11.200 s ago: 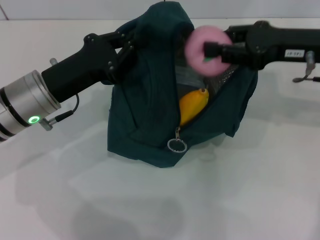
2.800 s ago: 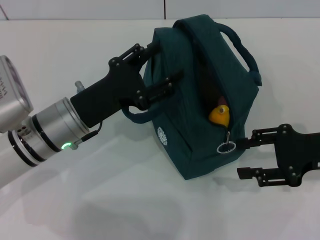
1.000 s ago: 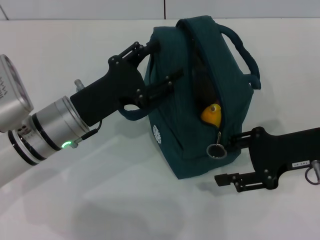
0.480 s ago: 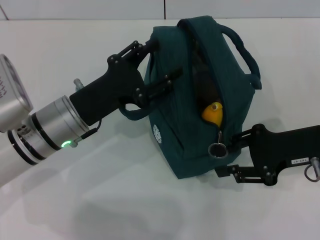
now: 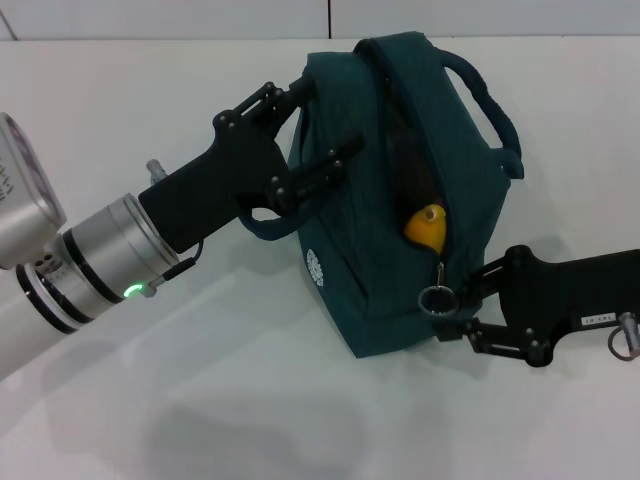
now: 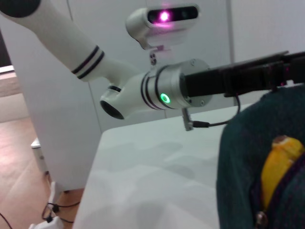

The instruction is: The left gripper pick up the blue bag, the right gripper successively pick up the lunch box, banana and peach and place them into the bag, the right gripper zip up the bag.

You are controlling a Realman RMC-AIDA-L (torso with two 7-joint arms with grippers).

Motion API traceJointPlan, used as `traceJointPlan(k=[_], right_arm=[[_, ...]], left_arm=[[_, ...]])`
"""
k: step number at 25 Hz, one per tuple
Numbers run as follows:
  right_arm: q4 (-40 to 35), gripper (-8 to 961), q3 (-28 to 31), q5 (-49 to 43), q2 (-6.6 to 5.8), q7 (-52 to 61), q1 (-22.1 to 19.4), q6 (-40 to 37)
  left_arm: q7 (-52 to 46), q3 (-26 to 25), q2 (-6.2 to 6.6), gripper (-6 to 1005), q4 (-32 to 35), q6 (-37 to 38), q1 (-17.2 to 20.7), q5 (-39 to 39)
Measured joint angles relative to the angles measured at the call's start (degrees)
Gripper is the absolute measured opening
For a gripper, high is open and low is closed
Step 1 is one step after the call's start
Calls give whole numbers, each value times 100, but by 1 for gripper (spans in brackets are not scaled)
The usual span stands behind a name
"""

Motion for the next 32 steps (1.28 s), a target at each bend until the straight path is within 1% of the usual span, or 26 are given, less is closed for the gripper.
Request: traceJointPlan(k=[6, 9, 12, 15, 20, 27, 32], right_arm=[[0, 275, 6, 118, 12, -6, -22, 259], [2, 201, 3, 142, 14, -60, -23, 282], [3, 127, 1, 147, 15, -194, -24, 263], [6, 133, 0, 184, 15, -350, -31, 253], [7, 29, 0, 252, 15, -627, -38, 194], [-9, 22, -8, 413, 15, -826, 25, 138], [-57, 22, -8, 515, 12, -941, 48, 138]], left_arm=[[51, 18, 0, 759, -10, 43, 19, -3], [218, 24, 0, 759, -60, 202, 61, -4], [552, 23, 0, 759, -165, 497, 155, -5], [908, 21, 0, 759, -243, 753, 284, 1], [1343, 25, 0, 760, -302, 972, 521, 22], [1666, 22, 8, 758, -334, 886, 888, -3], [2048, 25, 3, 756, -525, 858, 1025, -3]])
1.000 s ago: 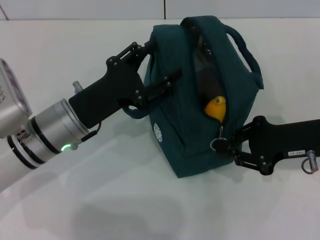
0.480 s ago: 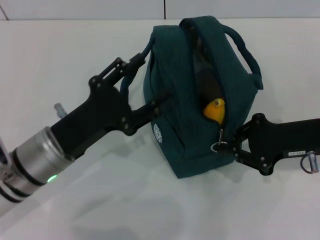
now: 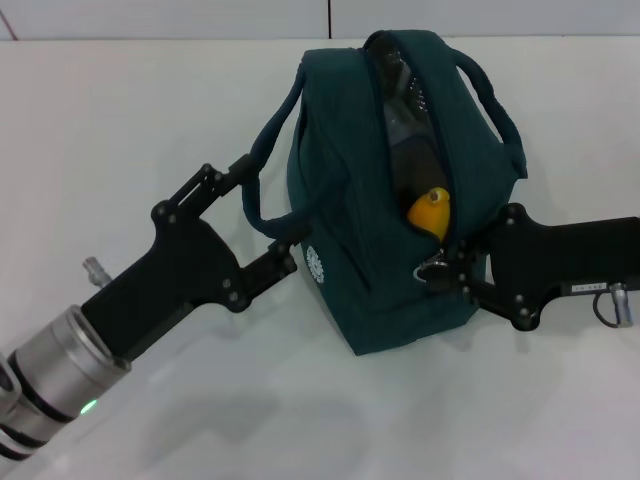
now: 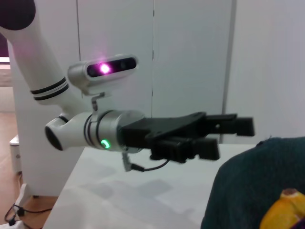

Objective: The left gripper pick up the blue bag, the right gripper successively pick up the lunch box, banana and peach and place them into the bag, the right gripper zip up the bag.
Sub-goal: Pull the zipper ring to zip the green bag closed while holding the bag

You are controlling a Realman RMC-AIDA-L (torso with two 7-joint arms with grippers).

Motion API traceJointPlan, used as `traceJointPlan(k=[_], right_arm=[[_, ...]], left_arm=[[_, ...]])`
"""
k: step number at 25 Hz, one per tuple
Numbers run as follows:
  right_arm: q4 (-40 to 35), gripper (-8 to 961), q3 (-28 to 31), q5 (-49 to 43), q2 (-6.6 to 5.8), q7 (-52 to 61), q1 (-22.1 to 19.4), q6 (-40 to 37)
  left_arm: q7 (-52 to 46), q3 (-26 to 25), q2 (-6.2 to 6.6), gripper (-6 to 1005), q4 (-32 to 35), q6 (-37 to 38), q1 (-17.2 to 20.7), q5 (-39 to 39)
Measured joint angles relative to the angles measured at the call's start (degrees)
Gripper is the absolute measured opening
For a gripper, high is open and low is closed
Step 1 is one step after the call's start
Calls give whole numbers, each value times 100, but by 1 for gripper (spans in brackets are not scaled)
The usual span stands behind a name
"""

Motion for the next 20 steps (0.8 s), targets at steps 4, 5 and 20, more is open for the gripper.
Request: traceJointPlan(k=[4, 5, 20], right_arm=[[-2, 22, 27, 93, -12, -44, 29, 36], [-2, 22, 38, 109, -12, -66, 30, 39], [48, 22, -14, 648, 0, -332, 35, -3]], left_arm=[[133, 65, 22, 756, -18, 0, 115, 62], [134, 114, 29, 755, -19, 0, 136, 72], [58, 417, -1, 753, -380, -406, 49, 73]])
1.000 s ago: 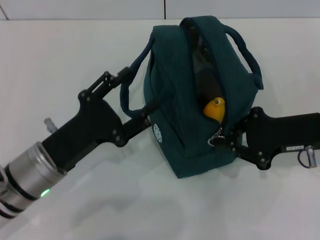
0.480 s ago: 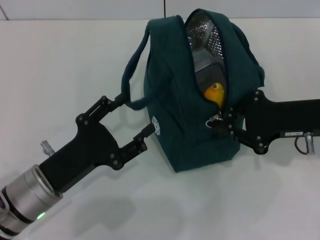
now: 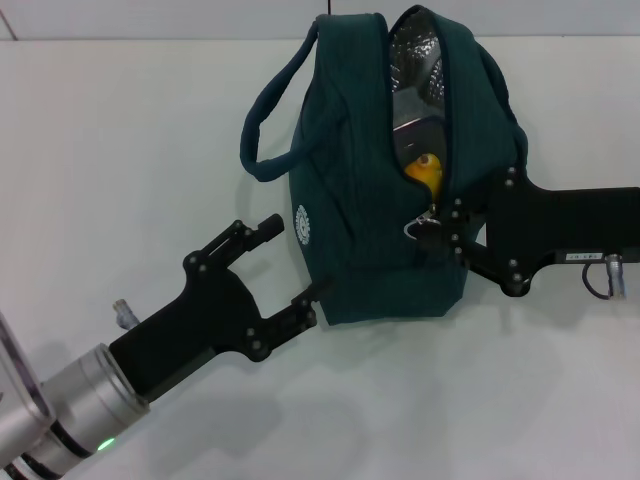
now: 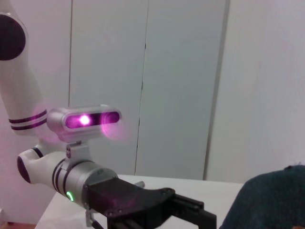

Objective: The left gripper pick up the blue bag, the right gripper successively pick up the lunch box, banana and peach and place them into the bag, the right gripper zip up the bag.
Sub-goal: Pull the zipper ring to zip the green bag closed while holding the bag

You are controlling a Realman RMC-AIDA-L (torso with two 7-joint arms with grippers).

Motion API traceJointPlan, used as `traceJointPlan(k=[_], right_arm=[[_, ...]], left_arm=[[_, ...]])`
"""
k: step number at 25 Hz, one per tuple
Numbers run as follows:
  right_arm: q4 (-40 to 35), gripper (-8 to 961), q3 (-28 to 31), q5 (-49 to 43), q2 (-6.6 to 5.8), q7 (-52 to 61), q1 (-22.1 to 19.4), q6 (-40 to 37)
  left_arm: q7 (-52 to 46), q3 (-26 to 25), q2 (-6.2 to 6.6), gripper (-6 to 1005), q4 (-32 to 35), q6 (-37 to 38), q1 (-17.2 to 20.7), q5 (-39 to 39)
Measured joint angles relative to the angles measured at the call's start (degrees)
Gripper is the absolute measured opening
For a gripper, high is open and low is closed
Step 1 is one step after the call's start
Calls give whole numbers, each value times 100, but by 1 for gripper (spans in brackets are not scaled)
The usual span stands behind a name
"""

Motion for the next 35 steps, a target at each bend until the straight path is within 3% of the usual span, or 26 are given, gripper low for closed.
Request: traceJointPlan(k=[15, 25, 30, 35], right_arm=[[147, 23, -123, 343, 20, -104, -44, -117], [213, 23, -260, 502, 20, -206, -57, -152], [235, 23, -268, 575, 19, -207, -62, -188], [296, 23, -271, 614, 25, -208, -69, -202]], left_arm=[[-94, 29, -2, 751, -284, -44, -557, 265], [-93, -32, -1, 730, -287, -144, -666, 225], [-93, -98, -1, 551, -272, -200, -668, 202], [-63, -101, -1, 549, -250, -255, -655, 199]])
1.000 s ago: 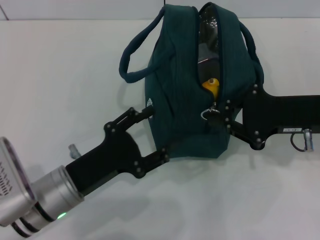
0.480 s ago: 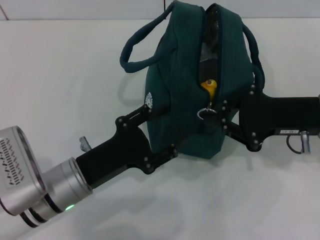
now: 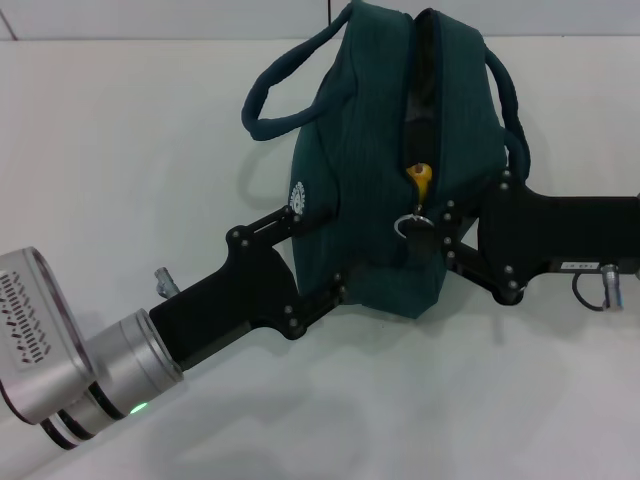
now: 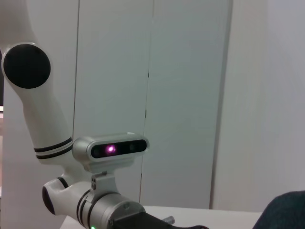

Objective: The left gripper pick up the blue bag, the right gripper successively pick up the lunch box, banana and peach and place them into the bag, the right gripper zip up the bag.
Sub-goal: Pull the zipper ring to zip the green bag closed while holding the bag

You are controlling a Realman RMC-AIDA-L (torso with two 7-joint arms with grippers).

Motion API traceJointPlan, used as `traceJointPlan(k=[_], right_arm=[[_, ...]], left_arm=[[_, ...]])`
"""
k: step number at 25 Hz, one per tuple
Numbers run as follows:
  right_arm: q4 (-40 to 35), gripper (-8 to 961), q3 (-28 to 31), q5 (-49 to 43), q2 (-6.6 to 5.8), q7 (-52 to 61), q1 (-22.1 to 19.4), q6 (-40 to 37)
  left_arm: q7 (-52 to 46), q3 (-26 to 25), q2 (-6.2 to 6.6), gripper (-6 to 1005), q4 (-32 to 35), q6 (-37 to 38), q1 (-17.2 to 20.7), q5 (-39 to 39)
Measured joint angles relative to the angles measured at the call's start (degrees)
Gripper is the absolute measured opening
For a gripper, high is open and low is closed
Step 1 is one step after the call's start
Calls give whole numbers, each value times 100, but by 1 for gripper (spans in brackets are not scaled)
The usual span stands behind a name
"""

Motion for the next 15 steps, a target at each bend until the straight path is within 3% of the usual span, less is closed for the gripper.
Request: traceJointPlan(k=[15], right_arm=[[19, 22, -5, 158, 14, 18, -155, -123]], left_arm=[[21, -111, 0, 515, 23, -186, -17, -35]])
